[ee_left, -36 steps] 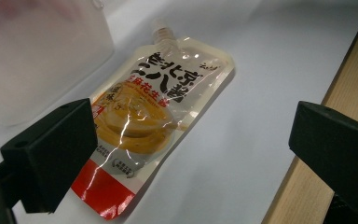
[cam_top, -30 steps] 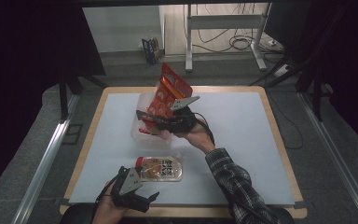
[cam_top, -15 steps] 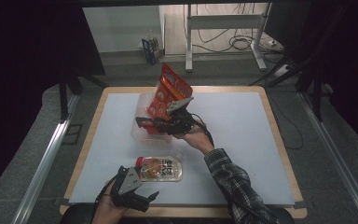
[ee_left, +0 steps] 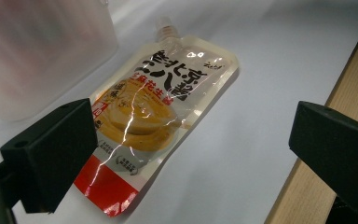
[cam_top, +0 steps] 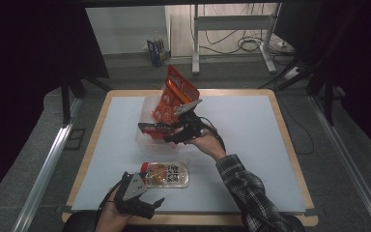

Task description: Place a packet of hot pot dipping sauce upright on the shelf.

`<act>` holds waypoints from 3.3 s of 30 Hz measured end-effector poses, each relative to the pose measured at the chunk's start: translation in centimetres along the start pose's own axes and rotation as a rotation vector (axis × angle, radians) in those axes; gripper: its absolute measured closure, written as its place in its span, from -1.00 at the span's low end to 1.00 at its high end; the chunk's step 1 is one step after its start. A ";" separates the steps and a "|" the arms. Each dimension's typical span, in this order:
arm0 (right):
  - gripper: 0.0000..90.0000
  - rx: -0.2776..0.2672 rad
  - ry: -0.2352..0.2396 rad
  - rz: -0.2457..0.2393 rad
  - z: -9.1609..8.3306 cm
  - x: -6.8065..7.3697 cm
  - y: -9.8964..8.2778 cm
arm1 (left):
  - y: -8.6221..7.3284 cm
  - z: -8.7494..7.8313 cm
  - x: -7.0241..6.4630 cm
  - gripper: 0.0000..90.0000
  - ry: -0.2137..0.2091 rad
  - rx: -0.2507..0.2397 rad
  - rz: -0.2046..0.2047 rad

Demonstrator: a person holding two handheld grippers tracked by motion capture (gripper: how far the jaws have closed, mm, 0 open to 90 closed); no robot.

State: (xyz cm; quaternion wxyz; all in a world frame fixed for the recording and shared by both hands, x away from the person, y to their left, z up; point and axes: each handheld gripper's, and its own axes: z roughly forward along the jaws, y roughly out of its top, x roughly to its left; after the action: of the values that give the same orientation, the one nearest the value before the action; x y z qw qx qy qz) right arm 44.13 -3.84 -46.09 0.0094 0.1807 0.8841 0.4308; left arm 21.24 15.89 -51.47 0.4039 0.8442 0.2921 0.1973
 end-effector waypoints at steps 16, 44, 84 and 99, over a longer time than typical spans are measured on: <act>-0.83 -0.013 -0.013 0.041 -2.8 0.9 -1.9 | 0.0 0.1 0.0 -0.98 -0.001 0.004 -0.005; -1.00 -0.054 -0.056 0.032 -6.7 3.2 -6.6 | -0.4 -0.6 2.4 -0.77 -0.011 -0.006 -0.078; -0.85 0.042 -0.037 0.095 -7.4 6.4 -11.3 | -1.1 2.8 7.5 0.99 -0.107 0.076 -0.102; -0.72 0.084 -0.036 0.113 -6.5 6.4 -11.6 | -1.9 3.4 8.2 1.00 -0.133 0.132 -0.161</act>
State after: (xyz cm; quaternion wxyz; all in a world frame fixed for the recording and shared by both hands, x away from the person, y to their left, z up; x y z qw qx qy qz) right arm 33.43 -13.22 -49.98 -0.0069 0.2384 0.8894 0.3900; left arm 28.74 20.26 -54.21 0.3804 0.8540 0.3438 0.0883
